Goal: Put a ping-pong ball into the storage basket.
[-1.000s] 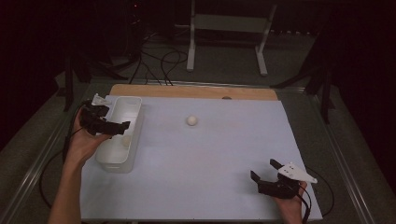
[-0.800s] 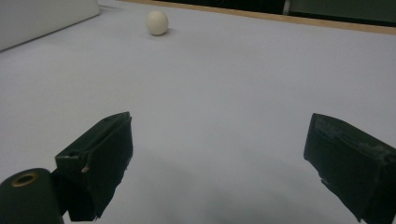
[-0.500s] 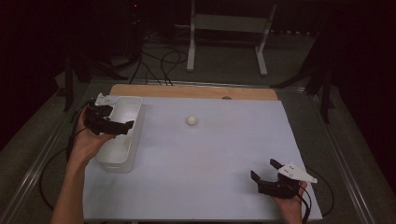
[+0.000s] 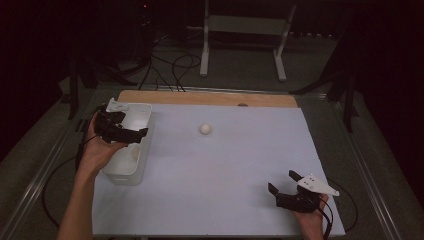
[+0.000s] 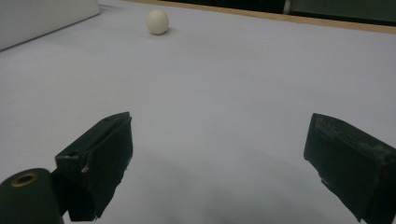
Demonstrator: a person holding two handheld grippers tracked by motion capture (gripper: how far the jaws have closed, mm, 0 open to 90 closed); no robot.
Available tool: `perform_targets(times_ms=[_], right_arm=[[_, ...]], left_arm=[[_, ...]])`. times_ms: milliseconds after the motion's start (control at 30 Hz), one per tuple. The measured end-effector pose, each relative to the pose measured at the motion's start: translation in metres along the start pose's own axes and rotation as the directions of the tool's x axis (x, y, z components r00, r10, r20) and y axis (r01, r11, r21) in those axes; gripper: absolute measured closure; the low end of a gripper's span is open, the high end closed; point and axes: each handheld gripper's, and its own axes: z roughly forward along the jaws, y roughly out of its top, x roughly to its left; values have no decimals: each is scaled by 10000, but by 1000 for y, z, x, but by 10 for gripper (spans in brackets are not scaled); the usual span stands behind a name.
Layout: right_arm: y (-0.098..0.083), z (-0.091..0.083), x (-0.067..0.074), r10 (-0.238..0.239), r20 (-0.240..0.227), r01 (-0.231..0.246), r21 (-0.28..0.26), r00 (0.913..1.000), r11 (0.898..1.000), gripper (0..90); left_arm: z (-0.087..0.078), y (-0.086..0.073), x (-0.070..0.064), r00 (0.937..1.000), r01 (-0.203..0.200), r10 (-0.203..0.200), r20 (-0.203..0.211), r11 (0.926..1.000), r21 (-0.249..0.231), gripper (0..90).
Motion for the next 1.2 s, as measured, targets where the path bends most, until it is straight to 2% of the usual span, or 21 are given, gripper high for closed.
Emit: perform_targets(times_ms=[733,1200], right_arm=[[0,-1,0,10,-3,-10,-29,10000,10000,76],[0,-2,0,34,16,-34,-63,10000,10000,76]], left_arm=[[6,16,-20,9990,-378,382,217,9991,-173,5],[13,24,-29,9979,-470,481,431,9986,-250,7]])
